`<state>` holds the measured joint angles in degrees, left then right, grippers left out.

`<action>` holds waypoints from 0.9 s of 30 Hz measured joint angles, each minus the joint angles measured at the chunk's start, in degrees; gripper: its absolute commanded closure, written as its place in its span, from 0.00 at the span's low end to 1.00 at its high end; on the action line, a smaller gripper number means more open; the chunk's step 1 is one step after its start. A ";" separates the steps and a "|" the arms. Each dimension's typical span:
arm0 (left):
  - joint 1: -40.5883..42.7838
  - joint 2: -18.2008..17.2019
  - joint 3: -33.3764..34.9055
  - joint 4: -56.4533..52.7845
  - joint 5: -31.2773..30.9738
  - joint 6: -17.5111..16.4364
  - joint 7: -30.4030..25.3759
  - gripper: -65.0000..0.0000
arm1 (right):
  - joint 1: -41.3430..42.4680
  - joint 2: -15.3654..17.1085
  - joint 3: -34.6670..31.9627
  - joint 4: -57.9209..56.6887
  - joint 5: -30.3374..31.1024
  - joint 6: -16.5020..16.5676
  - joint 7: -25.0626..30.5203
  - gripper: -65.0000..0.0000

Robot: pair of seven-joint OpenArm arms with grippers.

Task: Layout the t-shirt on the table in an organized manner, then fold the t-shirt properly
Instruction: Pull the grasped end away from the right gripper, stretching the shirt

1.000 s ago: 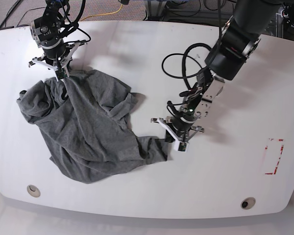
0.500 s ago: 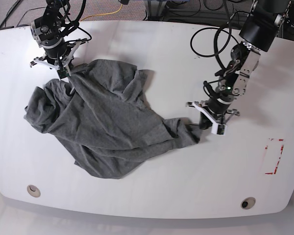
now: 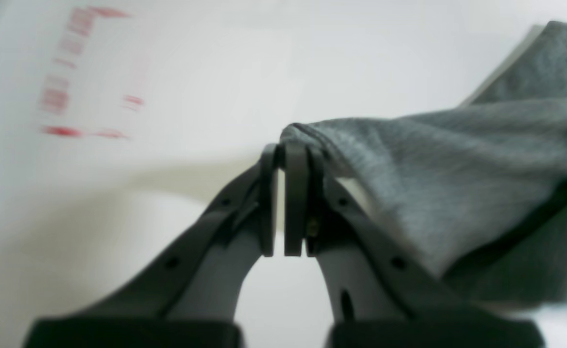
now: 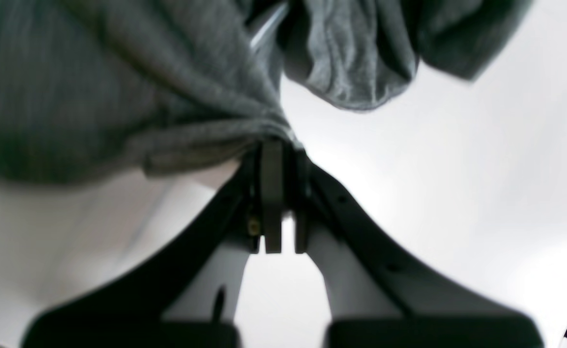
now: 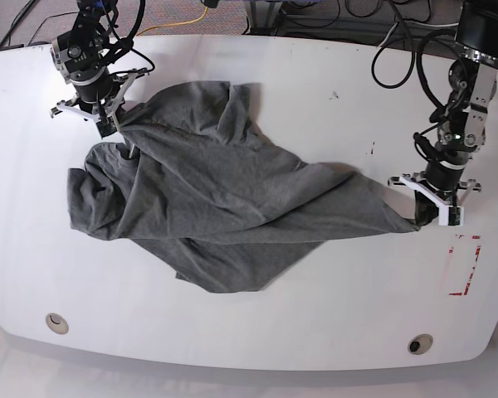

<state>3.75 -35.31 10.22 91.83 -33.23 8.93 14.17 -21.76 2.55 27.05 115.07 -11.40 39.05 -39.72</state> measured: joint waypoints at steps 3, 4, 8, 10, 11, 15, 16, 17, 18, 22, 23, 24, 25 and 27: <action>1.29 -1.38 -2.49 2.49 -0.07 0.04 0.07 1.00 | 1.86 0.87 0.00 0.00 0.07 0.00 0.11 1.00; 1.68 -1.77 -3.28 3.30 -0.07 0.02 0.00 1.00 | 2.45 1.05 0.00 0.02 0.07 -0.02 0.20 1.00; 4.24 -3.32 -8.00 7.82 -0.11 -0.61 1.46 1.00 | 4.79 1.60 0.00 0.04 0.09 0.00 0.24 1.00; 5.27 -3.45 -10.78 9.79 -0.09 -0.61 3.21 1.00 | 5.77 2.36 -0.04 0.04 0.09 0.04 0.20 1.00; 5.68 -3.45 -12.13 10.51 -0.07 -0.59 3.96 1.00 | 6.25 2.67 -0.04 0.04 0.07 0.02 0.20 1.00; 7.23 -3.54 -16.24 13.51 -0.07 -0.59 5.90 1.00 | 8.11 3.23 0.00 0.13 -0.04 -0.04 0.17 1.00; 7.72 -3.58 -17.31 14.32 -0.04 -0.55 6.05 1.00 | 8.41 3.39 -0.04 0.13 -0.15 0.02 0.17 1.00; 7.91 -3.54 -17.86 14.84 -0.09 -0.63 5.92 1.00 | 8.57 3.78 -0.04 0.20 -0.11 0.02 0.31 1.00; 7.96 -3.56 -18.29 15.28 -0.07 -0.61 6.01 1.00 | 8.72 4.22 -0.11 0.20 0.11 0.20 0.20 1.00; 7.85 -3.45 -19.96 16.13 -0.11 -0.63 6.49 1.00 | 9.53 5.90 -0.02 0.20 0.02 0.20 0.04 1.00; 7.87 -3.37 -20.74 16.50 -0.17 -0.81 6.88 1.00 | 9.86 6.29 -0.02 0.20 0.02 0.20 0.02 1.00; 7.91 -3.30 -21.62 16.92 -0.35 -0.90 6.91 1.00 | 10.27 6.78 -0.04 0.20 0.09 0.20 0.07 1.00; 7.89 -3.30 -22.49 17.29 -0.31 -0.90 6.86 1.00 | 10.69 7.32 -0.04 0.20 0.09 0.22 0.07 1.00; 7.32 -3.45 -23.69 17.64 -0.28 -0.83 6.82 1.00 | 11.63 8.17 -0.04 0.22 0.26 0.22 0.04 1.00</action>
<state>11.07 -38.76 -13.47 109.47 -33.52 8.10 20.99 -10.13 10.72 27.00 115.28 -11.14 39.27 -39.68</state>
